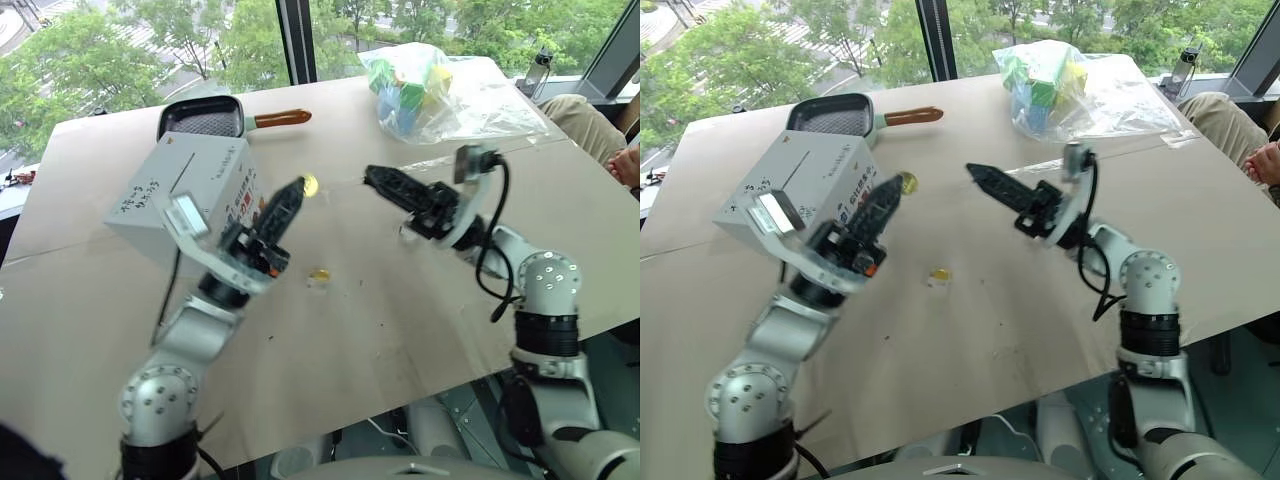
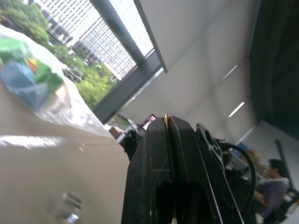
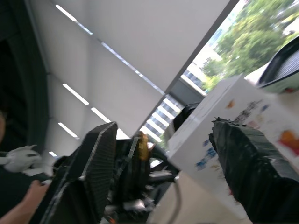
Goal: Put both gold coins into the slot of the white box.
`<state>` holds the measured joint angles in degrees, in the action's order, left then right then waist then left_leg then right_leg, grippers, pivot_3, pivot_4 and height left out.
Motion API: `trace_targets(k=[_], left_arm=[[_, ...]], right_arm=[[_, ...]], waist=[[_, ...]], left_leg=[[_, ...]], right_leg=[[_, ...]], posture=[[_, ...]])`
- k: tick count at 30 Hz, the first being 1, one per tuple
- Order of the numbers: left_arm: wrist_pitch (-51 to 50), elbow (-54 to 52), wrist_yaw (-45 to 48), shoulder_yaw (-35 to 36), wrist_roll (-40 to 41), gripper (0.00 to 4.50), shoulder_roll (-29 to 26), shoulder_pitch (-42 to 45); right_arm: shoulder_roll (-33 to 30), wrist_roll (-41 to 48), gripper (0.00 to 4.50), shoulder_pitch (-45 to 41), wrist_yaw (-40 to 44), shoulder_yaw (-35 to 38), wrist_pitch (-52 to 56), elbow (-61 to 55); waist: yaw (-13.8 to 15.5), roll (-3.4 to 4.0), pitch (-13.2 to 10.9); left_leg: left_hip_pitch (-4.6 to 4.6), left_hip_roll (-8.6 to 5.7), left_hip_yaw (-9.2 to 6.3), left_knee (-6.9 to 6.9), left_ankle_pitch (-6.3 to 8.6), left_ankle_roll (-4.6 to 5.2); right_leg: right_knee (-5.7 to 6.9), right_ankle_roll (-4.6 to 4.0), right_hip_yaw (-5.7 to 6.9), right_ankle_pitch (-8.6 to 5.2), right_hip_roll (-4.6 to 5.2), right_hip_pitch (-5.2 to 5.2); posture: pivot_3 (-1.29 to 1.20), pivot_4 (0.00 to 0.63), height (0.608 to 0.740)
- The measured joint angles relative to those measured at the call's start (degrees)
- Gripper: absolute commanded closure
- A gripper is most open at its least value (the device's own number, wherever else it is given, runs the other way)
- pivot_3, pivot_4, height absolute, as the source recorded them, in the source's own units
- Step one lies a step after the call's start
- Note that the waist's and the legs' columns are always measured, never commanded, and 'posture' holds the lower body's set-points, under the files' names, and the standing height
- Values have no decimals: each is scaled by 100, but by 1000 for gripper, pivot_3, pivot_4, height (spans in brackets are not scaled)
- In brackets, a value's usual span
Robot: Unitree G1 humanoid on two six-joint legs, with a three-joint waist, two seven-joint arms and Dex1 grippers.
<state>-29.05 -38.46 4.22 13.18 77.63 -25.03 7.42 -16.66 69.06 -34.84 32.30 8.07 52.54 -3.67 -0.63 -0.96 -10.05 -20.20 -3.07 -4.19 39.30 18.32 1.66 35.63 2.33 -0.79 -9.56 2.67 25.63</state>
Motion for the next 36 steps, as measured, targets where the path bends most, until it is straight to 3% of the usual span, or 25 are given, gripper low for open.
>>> trace_targets(k=[6, 12, 16, 22, 36], left_arm=[[-518, -102, -1399, 509, -272, 4500, -1535, 1076], [-1713, 320, -2595, 667, 362, 4500, -3198, 1558], [-2232, 886, -3232, 889, 618, 4500, -3795, 1559], [-2576, 1034, -3944, 893, 1193, 4500, -4086, 1575], [-2952, 1239, -4147, 858, 1358, 4500, -4332, 1268]], right_arm=[[-1095, -2134, 1204, -584, 2142, -858, -1715, 258], [-997, -2861, 1204, -1040, 3097, -1166, -2560, 485], [-841, -2992, 1204, -1112, 3261, -1219, -2670, 537], [-749, -3257, 1204, -1155, 3473, -1262, -2793, 750], [-658, -3427, 1204, -1171, 3474, -1246, -2801, 813]], waist=[[-51, -3, -4], [-29, -8, -9], [-18, -10, -11], [3, -10, -11], [-22, -10, -11]], left_leg=[[0, 9, 1, -15, 0, -3], [-9, 9, -11, -20, 1, -5], [-47, 5, -20, -14, -1, -10], [-65, -6, -30, -14, -1, -10], [-77, -9, -20, -14, -4, -16]], right_leg=[[-4, 4, -9, -2, 2, 11], [-13, 5, -3, -2, 12, 20], [-4, 4, 4, -1, 18, 61], [-13, 4, 10, -2, 34, 67], [13, 4, -3, -1, 33, 96]], posture=[[0, 150, 721], [0, 150, 721], [0, 150, 721], [0, 150, 721], [0, 150, 721]])
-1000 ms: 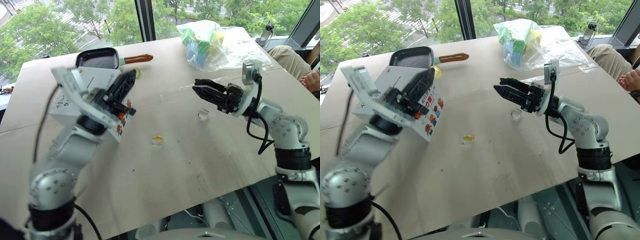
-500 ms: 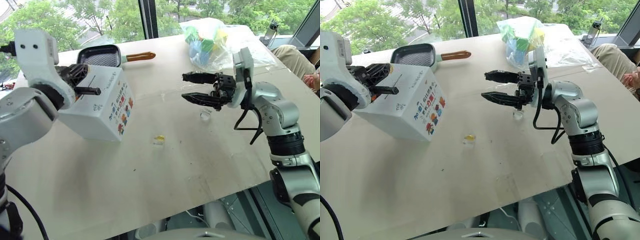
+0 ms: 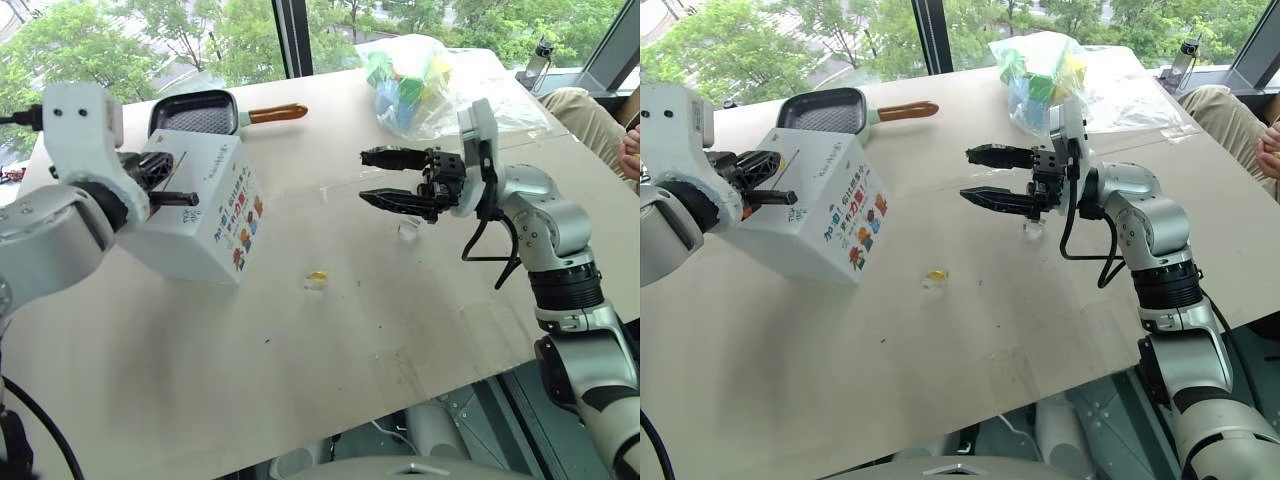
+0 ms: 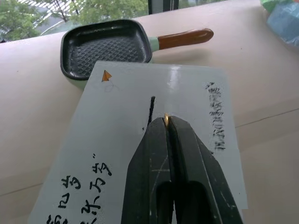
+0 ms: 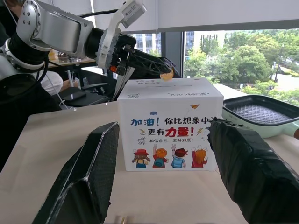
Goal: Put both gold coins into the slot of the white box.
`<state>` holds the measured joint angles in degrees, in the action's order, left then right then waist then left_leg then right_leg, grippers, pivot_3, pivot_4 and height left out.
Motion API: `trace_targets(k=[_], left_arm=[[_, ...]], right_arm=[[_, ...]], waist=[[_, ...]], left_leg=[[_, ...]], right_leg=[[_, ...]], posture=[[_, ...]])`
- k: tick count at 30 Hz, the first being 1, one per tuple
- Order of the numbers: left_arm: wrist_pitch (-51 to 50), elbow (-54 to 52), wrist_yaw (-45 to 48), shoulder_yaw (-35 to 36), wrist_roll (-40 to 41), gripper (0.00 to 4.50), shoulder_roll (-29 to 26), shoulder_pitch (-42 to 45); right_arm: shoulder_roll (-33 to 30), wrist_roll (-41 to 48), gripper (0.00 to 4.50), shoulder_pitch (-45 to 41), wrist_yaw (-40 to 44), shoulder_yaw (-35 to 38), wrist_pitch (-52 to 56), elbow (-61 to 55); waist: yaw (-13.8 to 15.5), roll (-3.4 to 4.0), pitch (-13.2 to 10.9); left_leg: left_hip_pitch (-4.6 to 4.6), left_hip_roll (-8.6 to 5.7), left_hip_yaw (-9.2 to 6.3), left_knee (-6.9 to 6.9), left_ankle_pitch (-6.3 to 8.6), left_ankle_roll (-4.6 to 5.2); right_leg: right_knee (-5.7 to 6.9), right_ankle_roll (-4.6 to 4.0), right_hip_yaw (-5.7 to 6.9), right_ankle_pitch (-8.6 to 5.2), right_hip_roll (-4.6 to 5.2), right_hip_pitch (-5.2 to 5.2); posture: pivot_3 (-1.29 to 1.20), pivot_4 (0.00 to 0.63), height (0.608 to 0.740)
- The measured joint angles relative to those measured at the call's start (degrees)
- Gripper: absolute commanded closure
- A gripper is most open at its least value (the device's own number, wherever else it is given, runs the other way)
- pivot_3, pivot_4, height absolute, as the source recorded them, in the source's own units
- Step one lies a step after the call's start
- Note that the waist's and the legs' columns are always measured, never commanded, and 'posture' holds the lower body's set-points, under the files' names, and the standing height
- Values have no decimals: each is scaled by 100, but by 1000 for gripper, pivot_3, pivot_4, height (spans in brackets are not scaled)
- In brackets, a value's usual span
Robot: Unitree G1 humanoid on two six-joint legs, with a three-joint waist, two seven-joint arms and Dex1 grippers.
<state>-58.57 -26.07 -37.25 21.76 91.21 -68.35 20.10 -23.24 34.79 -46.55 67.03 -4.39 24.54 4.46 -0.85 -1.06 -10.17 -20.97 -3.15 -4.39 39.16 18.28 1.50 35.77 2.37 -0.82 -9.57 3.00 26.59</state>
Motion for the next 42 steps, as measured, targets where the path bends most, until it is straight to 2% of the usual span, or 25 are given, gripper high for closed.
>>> trace_targets(k=[7, 15, 19, 20, 21, 22, 23, 26, 28, 30, 34, 35, 36, 38, 40, 42], left_arm=[[-143, 36, 100, 18, -109, 4500, -107, -124], [-102, 55, 359, 91, -289, 4500, 29, -329], [-82, 58, 498, 219, -477, 3526, 150, -471], [-69, 68, 574, 244, -578, 2918, 192, -486], [-64, 68, 598, 244, -610, 2772, 195, -485], [31, 25, 862, 224, -959, 2294, 243, -482], [117, 4, 1033, 217, -1205, 1998, 258, -468], [495, -163, 1598, 234, -1880, 1998, 359, -430], [814, -417, 2177, 425, -1938, 1998, 719, -469], [1064, -1115, 3213, 958, -1431, 1998, 1178, -1016], [1029, -1961, 4522, 1563, -1174, 1998, 1284, -2320], [1001, -2147, 4860, 1696, -1277, 1998, 1305, -2795], [882, -2506, 5573, 1866, -1650, 1998, 1352, -3885], [896, -2604, 6195, 1847, -2362, 1998, 1425, -4735], [1206, -2560, 6643, 1851, -2995, 1998, 1654, -5157], [1845, -2336, 7230, 1849, -3277, 1998, 2435, -5313]], right_arm=[[8, -31, 1204, 3, -15, 13, 1, -3], [62, -41, 1204, 4, -25, 15, 3, -6], [78, -41, 1168, 36, -49, 26, 5, -20], [82, -41, 1168, 53, -65, 28, 5, -23], [85, -41, 1168, 58, -68, 28, 6, -25], [125, -41, 1168, 142, -131, 30, 25, -125], [158, -43, 1168, 219, -163, 21, 37, -180], [171, -186, 1168, 433, -318, -109, 103, -308], [215, -450, 1168, 655, -394, -361, -2, -390], [435, -808, 1168, 1021, -511, -772, -196, -384], [612, -1164, 1168, 1195, -711, -1039, -364, -347], [644, -1276, 1168, 1217, -778, -1076, -452, -342], [736, -1565, 1168, 1356, -950, -1214, -682, -325], [847, -1945, 1168, 1489, -1198, -1468, -853, -88], [1015, -2187, 1168, 1581, -1446, -1564, -933, 94], [1299, -2359, 1168, 1659, -1772, -1596, -957, 304]], waist=[[2, 0, 0], [-1, 1, 1], [-12, 2, 2], [-6, 2, 2], [-4, 2, 2], [2, 2, 2], [2, 0, 3], [6, 0, 3], [5, 0, 5], [-39, -5, 7], [-171, 0, 5], [-172, 1, 6], [-195, 2, 9], [-146, 4, 9], [-121, 5, 8], [-108, 3, 11]], left_leg=[[-3, -1, 0, 1, -1, -1], [-1, -1, 3, 1, -1, -1], [2, 0, 6, 2, -1, -2], [1, 0, 5, 2, -2, -3], [1, 0, 5, 2, -2, -3], [0, -1, 5, 2, -2, -3], [-1, -1, 5, 3, -2, -4], [-2, -3, 6, 4, -2, -3], [-3, -3, 8, 4, -2, -3], [-4, 3, 16, 7, -2, -3], [-4, 4, 23, 2, -2, -3], [-3, 3, 24, 2, -2, -3], [15, 4, 28, -7, -2, -3], [14, 5, 25, -4, -3, -5], [18, 5, 29, -2, -7, -10], [18, 8, 33, 15, -7, -10]], right_leg=[[1, 0, -1, 0, 1, 3], [5, 0, -3, 0, 1, 3], [9, 0, -6, 0, 0, 3], [10, -1, -5, 1, 0, 3], [10, -1, -4, 1, 0, 3], [10, -1, -3, 1, 0, 3], [10, -1, -2, 1, 0, 3], [8, -1, -4, 1, 2, 3], [6, -1, -4, 1, 4, 3], [8, -1, -2, 1, 5, 11], [12, -2, -8, 1, 0, 22], [13, -2, -10, 1, -2, 21], [15, -3, -18, 0, -10, 13], [19, -8, -8, 2, -12, 10], [16, -20, -9, 8, -14, 3], [13, -32, -11, 13, -12, -6]], posture=[[0, 150, 721], [0, 150, 721], [0, 150, 721], [0, 150, 721], [0, 150, 721], [0, 150, 721], [0, 150, 721], [0, 150, 721], [0, 150, 721], [0, 150, 721], [0, 150, 721], [0, 150, 721], [0, 150, 721], [0, 150, 721], [0, 150, 721], [0, 150, 721]])
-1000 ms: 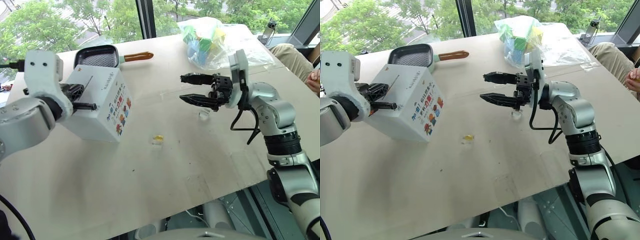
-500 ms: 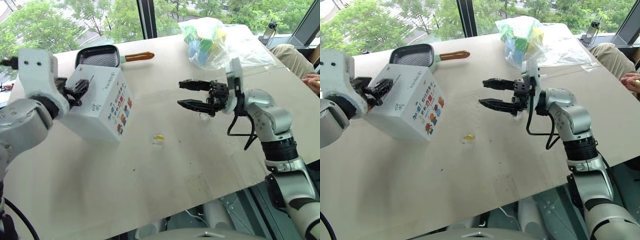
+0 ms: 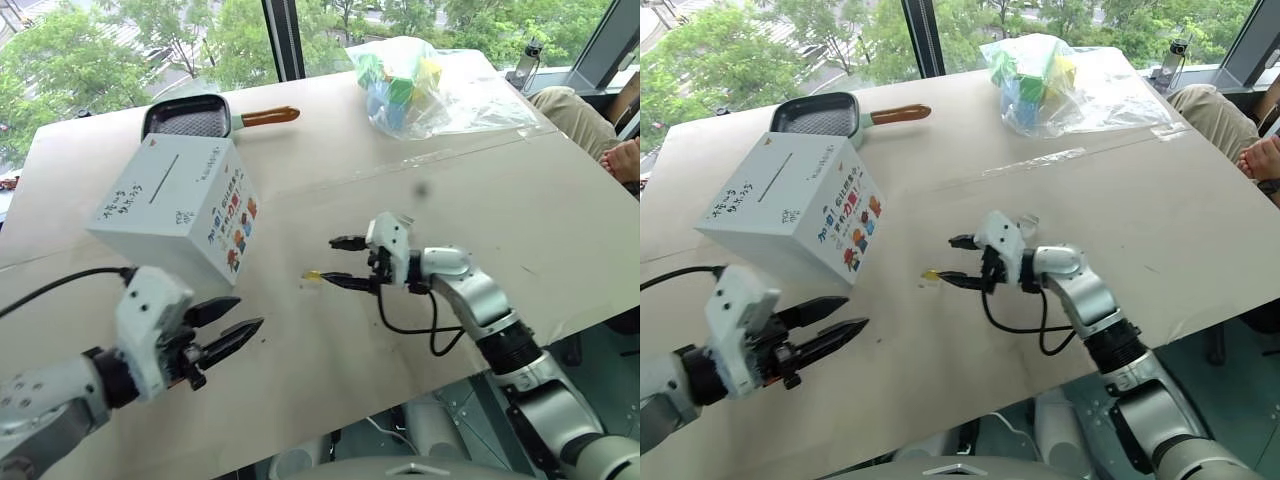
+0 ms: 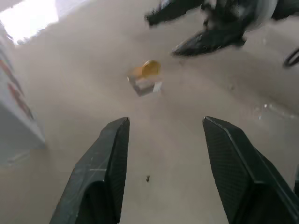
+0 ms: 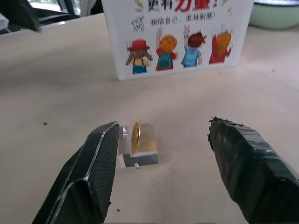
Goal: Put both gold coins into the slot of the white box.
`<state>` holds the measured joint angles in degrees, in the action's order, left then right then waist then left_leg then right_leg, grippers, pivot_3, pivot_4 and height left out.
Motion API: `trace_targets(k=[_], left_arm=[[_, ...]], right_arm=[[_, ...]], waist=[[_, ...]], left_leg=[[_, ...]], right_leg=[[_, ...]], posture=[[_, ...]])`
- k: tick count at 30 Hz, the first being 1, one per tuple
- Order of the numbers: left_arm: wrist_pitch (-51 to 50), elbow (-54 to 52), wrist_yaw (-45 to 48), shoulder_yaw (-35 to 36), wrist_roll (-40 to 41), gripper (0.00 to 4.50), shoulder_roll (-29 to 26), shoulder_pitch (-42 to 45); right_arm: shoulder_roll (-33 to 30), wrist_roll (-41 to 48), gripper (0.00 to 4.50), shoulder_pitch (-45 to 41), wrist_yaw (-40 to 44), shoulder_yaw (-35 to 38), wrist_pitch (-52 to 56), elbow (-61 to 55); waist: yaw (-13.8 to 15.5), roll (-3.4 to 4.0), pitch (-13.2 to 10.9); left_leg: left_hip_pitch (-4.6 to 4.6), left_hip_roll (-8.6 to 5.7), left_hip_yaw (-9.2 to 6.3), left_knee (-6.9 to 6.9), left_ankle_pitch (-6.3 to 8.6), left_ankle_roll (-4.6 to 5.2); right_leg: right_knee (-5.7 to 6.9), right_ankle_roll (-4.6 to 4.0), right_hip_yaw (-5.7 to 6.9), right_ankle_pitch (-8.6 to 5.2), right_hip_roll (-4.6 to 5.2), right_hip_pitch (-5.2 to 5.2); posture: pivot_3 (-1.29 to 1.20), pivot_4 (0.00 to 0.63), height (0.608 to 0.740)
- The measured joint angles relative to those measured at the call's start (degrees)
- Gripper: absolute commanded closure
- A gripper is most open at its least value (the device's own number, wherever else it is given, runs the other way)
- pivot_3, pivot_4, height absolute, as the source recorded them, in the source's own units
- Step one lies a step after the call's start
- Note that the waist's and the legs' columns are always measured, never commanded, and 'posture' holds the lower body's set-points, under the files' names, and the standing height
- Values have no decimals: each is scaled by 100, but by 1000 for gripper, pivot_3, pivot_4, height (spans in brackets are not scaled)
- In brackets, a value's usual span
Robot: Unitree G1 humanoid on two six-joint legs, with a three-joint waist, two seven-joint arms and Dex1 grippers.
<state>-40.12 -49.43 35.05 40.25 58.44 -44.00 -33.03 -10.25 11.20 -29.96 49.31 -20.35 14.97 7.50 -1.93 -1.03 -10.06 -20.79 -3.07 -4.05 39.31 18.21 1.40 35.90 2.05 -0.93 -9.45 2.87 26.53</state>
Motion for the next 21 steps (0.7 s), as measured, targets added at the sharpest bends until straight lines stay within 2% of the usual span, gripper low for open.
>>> trace_targets(k=[4, 9, 10, 12, 15, 16, 18, 21], left_arm=[[804, 335, 821, -253, -808, 1998, 453, -622], [1416, 575, 1138, -685, -1578, 1998, 751, -691], [1458, 585, 1152, -712, -1608, 1883, 773, -672], [1584, 627, 1186, -729, -1699, 1883, 821, -618], [1697, 632, 1191, -852, -1858, 1883, 864, -528], [1741, 632, 1149, -904, -1923, 1883, 897, -491], [1791, 633, 1105, -932, -2024, 1883, 940, -459], [1865, 655, 1029, -935, -2168, 1883, 995, -392]], right_arm=[[112, -140, 1168, 59, -178, -4, -22, 37], [124, -230, 1168, 167, -253, -10, 62, 83], [123, -230, 1758, 174, -246, -11, 62, 83], [125, -235, 2290, 219, -232, -28, 62, 82], [151, -253, 3567, 262, -214, -78, 62, 81], [174, -250, 4126, 264, -200, -108, 64, 75], [203, -247, 4448, 264, -184, -125, 69, 54], [233, -245, 4448, 264, -133, -147, 70, 30]], waist=[[5, -11, 7], [9, -11, 7], [6, -11, 8], [-10, -10, 7], [-29, -10, 7], [-35, -11, 7], [-33, -11, 7], [-28, -11, 7]], left_leg=[[19, 0, 4, 7, 0, 1], [36, 8, -8, 7, 0, 1], [39, 10, -8, 7, 0, 2], [39, 14, -9, 6, 1, 2], [40, 14, -8, 6, 1, 2], [40, 15, -8, 6, 1, 2], [40, 15, -8, 6, 1, 2], [40, 15, -9, 6, 1, 2]], right_leg=[[-4, -15, -2, 1, -6, -21], [-7, -13, 7, 2, -13, -40], [-7, -10, 7, 4, -13, -41], [-7, -4, 8, 7, -14, -41], [-7, -4, 7, 7, -14, -41], [-7, -4, 7, 8, -14, -41], [-7, -3, 7, 8, -14, -41], [-7, -3, 8, 8, -14, -41]], posture=[[0, 150, 721], [0, 150, 721], [0, 150, 721], [0, 150, 721], [0, 150, 721], [0, 150, 721], [0, 150, 721], [0, 150, 721]])
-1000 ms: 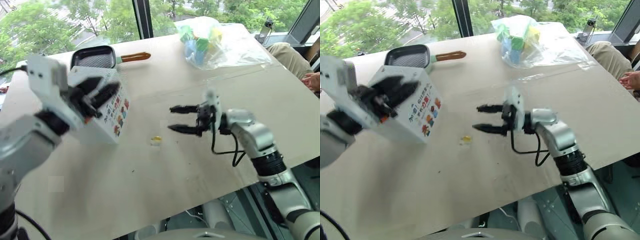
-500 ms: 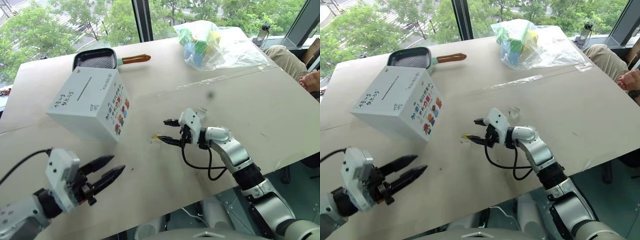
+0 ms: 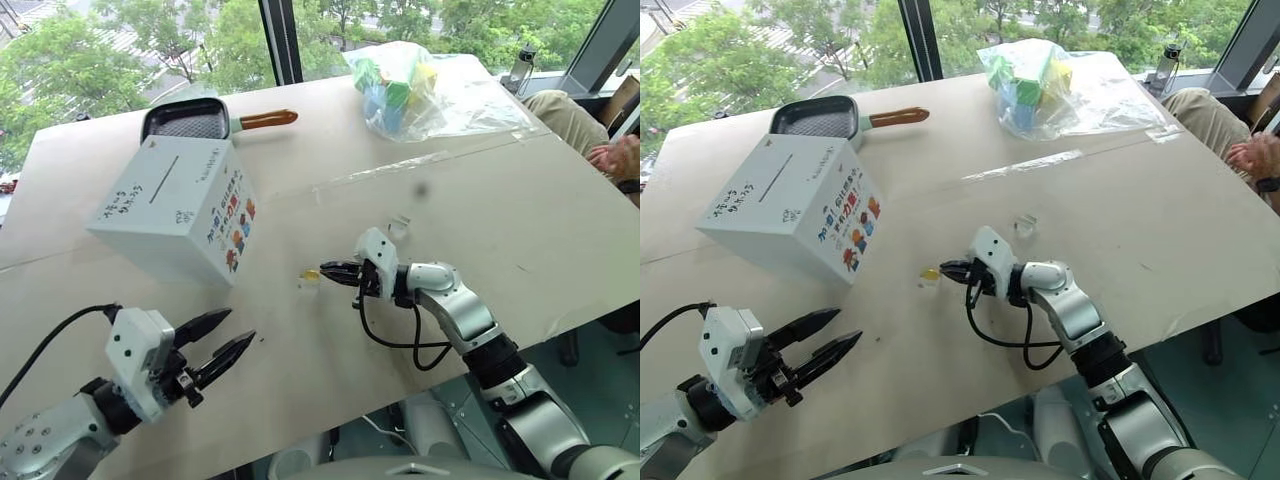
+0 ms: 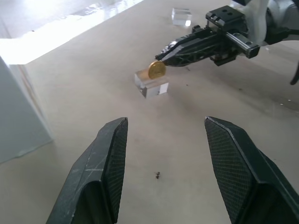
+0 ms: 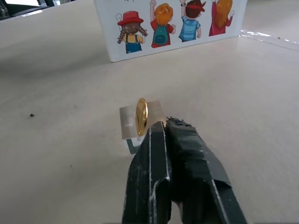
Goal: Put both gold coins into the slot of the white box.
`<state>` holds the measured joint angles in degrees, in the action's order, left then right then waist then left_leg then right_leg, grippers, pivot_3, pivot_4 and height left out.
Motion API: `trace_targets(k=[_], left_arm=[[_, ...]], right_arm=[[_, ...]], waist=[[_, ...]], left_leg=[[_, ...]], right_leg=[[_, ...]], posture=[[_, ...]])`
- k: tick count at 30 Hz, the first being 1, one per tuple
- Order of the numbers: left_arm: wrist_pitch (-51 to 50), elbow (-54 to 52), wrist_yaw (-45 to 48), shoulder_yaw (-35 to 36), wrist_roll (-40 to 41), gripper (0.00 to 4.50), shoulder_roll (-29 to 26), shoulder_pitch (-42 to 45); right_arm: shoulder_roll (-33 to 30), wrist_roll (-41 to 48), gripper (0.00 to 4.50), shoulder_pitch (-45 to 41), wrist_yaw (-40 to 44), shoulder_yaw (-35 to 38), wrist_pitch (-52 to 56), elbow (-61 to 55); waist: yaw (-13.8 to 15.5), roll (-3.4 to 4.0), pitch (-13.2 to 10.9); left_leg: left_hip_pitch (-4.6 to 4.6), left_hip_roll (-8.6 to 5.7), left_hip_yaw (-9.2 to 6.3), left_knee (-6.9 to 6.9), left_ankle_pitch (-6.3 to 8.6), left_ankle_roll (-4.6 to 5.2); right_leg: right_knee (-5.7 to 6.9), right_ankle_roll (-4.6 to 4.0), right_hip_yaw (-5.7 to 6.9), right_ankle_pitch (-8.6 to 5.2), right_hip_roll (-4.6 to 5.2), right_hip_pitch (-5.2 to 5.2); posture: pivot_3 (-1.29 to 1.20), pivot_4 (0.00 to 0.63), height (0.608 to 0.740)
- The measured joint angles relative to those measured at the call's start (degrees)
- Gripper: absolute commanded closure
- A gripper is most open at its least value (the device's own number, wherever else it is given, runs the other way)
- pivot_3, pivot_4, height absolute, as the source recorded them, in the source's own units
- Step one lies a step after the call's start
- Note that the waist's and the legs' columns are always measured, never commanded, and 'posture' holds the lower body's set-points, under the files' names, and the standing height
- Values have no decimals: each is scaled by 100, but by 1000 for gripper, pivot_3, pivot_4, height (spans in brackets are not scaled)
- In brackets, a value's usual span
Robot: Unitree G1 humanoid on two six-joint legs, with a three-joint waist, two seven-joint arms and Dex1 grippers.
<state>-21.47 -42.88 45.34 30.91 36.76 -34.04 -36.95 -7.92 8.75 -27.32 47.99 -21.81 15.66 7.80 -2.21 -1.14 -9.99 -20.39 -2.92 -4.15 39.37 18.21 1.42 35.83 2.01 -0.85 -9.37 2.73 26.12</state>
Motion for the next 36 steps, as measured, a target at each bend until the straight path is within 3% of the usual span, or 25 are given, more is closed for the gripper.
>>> trace_targets(k=[7, 10, 12, 13, 23, 34, 36], left_arm=[[97, 85, -63, -2, -138, 1883, 86, 65], [106, 88, -69, -2, -164, 1883, 134, 77], [107, 94, -75, -3, -172, 1883, 159, 85], [110, 95, -78, -5, -175, 1883, 180, 94], [161, 143, -78, -10, -183, 1883, 254, 125], [201, 162, -78, -12, -244, 1883, 300, 118], [202, 178, -77, -12, -278, 1883, 300, 118]], right_arm=[[65, 36, 4448, -6, 82, -16, 32, 0], [65, 65, 3153, -30, 93, 32, 44, 1], [69, 67, 2680, -59, 55, 65, 33, 8], [86, 66, 2031, -64, 26, 101, 18, 17], [43, 311, 2031, -97, 348, 194, 331, -124], [450, 168, 2031, -248, 140, -25, 415, 56], [470, 153, 2544, -249, 129, -24, 417, 108]], waist=[[0, 0, 0], [0, 0, 0], [-3, 0, 0], [-4, 0, 0], [-3, 0, 0], [-4, 0, 0], [-4, 0, 0]], left_leg=[[0, 0, 0, 0, 0, 0], [0, 0, -1, 0, 0, 0], [0, 0, -1, 0, 0, 0], [0, 0, -1, 0, 0, 0], [0, 1, -2, 0, 1, 1], [0, 0, -5, -1, 1, 0], [0, 0, -6, -1, 0, 0]], right_leg=[[0, 0, 1, 0, 1, 0], [0, 0, 1, 0, 0, 0], [0, 0, 1, 0, 0, 0], [0, 0, 1, 0, 0, 0], [0, 0, 2, 0, 0, 0], [0, 0, 5, 0, 1, 0], [0, 0, 6, 0, 1, 0]], posture=[[0, 150, 721], [0, 150, 721], [0, 150, 721], [0, 150, 721], [0, 150, 721], [0, 150, 721], [0, 150, 721]])
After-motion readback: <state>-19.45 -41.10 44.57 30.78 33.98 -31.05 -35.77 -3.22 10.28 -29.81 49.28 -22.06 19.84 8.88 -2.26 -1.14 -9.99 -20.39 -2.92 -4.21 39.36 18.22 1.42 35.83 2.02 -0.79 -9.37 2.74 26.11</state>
